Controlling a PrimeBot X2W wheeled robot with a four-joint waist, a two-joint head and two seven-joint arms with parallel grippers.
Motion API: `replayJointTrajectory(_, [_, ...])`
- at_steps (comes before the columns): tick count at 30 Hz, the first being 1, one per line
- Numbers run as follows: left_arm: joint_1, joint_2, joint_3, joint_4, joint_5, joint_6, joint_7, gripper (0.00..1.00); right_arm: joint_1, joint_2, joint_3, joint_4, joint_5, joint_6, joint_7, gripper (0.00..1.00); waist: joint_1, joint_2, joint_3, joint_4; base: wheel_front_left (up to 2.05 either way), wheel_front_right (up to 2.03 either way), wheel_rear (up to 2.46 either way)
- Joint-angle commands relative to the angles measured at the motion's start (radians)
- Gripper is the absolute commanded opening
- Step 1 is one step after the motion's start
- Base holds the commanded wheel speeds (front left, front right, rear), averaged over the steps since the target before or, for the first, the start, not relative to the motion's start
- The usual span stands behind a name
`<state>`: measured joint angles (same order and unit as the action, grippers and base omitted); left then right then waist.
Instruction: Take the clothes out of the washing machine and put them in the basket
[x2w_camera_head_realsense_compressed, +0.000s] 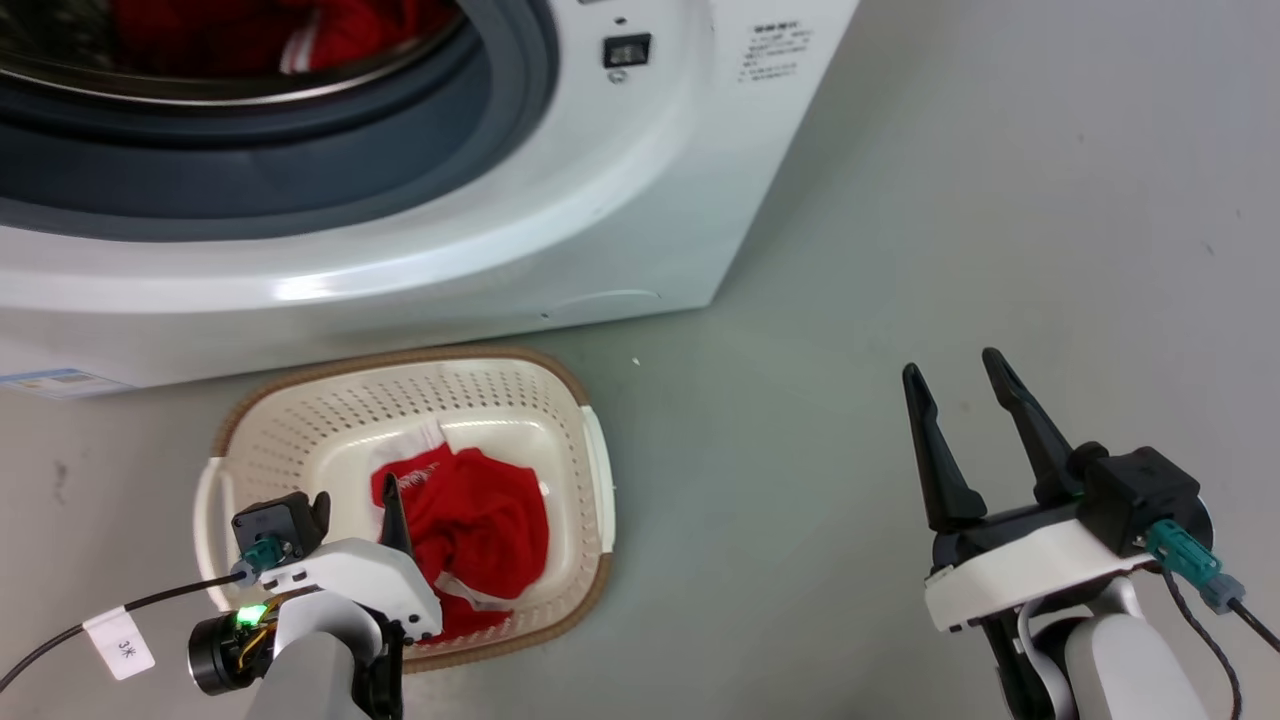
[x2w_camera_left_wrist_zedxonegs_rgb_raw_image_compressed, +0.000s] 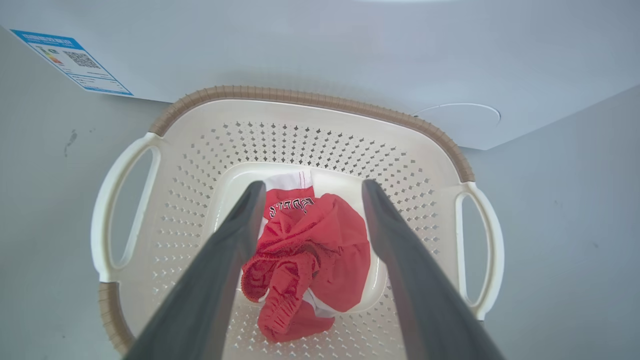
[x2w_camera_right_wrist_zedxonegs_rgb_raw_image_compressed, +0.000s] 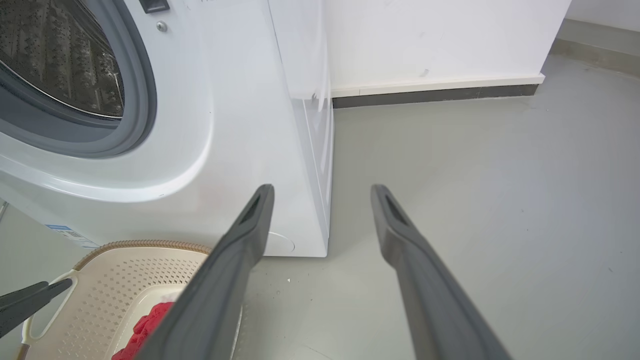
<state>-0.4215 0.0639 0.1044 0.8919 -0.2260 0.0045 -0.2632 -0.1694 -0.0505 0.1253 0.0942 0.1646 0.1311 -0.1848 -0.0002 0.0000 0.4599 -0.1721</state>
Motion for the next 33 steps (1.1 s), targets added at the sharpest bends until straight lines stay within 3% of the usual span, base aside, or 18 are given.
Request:
replayJointTrajectory(1, [0.022, -0.004, 0.004, -0.028, 0.001, -0.002, -0.002, 1.0, 0.02, 0.0, -0.007, -0.013, -0.006, -0.001, 0.008, 1.0, 0.0002, 0.0, -0.068, 0.057, 0.0, 0.0, 0.0])
replayJointTrajectory(11, [0.086, -0.014, -0.031, -0.307, 0.011, 0.019, -0.002, 1.0, 0.087, 0.0, -0.028, -0.093, -0.021, -0.001, 0.068, 1.0, 0.0002, 0.0, -0.152, 0.107, 0.0, 0.0, 0.0])
replayJointTrajectory(16, [0.055, -0.014, -0.056, -0.369, 0.025, 0.026, -0.002, 1.0, 0.108, 0.0, -0.029, -0.116, -0.016, -0.001, 0.084, 1.0, 0.0002, 0.0, -0.172, 0.106, 0.0, 0.0, 0.0])
replayJointTrajectory(24, [-0.106, 0.043, -0.072, -0.279, 0.074, -0.01, -0.002, 1.0, 0.119, 0.0, -0.008, -0.134, -0.001, -0.001, 0.089, 1.0, 0.0002, 0.0, -0.159, 0.056, 0.0, 0.0, 0.0])
replayJointTrajectory(33, [-0.339, 0.144, -0.074, -0.094, 0.098, -0.017, 0.022, 1.0, 0.092, 0.001, 0.019, -0.123, 0.031, -0.001, 0.058, 1.0, 0.0002, 0.0, -0.067, -0.032, 0.0, 0.0, 0.0])
